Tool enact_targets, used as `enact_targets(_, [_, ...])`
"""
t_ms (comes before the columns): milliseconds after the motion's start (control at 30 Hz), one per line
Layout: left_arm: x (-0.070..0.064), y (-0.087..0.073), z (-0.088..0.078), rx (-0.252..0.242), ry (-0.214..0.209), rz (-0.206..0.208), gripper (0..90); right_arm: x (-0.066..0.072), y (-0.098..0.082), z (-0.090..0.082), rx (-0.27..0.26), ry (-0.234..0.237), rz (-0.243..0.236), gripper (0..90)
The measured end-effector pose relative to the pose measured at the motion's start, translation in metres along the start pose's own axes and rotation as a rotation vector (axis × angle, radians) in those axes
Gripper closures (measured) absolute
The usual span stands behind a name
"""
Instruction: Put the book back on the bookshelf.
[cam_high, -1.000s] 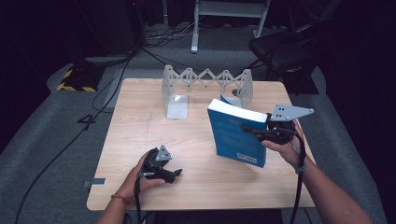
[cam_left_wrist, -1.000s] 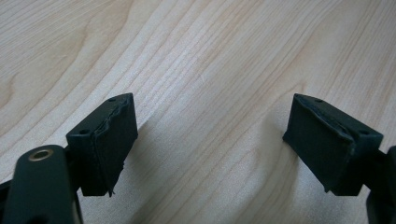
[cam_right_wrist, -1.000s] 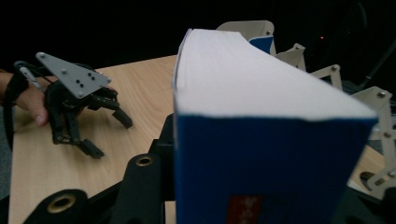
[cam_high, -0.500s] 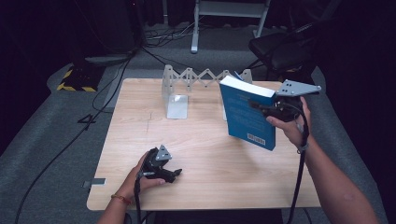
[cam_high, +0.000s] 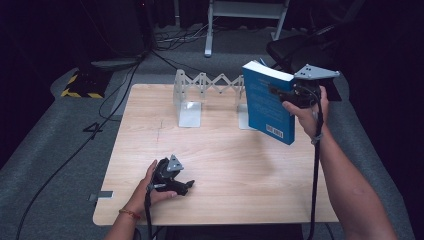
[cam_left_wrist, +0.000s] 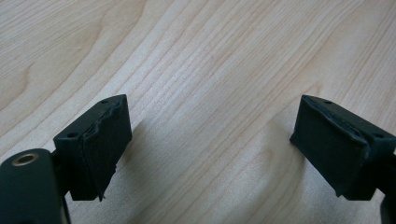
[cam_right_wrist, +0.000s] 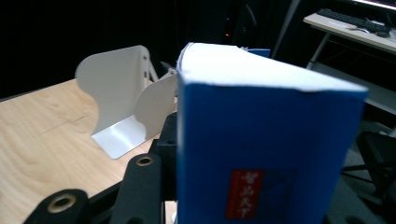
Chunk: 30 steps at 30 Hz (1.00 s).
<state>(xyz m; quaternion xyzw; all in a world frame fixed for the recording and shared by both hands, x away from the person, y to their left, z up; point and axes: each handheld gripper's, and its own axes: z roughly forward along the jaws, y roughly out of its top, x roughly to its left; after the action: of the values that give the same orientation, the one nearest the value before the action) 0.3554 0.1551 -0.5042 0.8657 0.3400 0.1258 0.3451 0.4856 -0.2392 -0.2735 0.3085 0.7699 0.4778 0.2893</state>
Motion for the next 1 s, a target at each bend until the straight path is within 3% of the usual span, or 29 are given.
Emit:
enact_targets(200, [0.0, -0.001, 0.0, -0.002, 0.01, -0.013, 12.2, -0.008, 0.006, 0.014, -0.008, -0.031, 0.014, 61.3])
enact_targets(567, [-0.002, -0.001, -0.001, 0.0, 0.031, -0.024, 12.2, -0.024, 0.0, 0.063, -0.024, -0.092, 0.126, 61.3])
enact_targets(800, [-0.004, -0.002, -0.001, -0.002, 0.035, -0.04, 12.2, -0.021, -0.001, 0.084, -0.02, -0.113, 0.116, 61.3])
enact_targets(1000, [-0.004, -0.002, -0.001, -0.005, 0.044, -0.043, 12.2, -0.018, -0.011, 0.099, -0.06, -0.147, 0.131, 61.2])
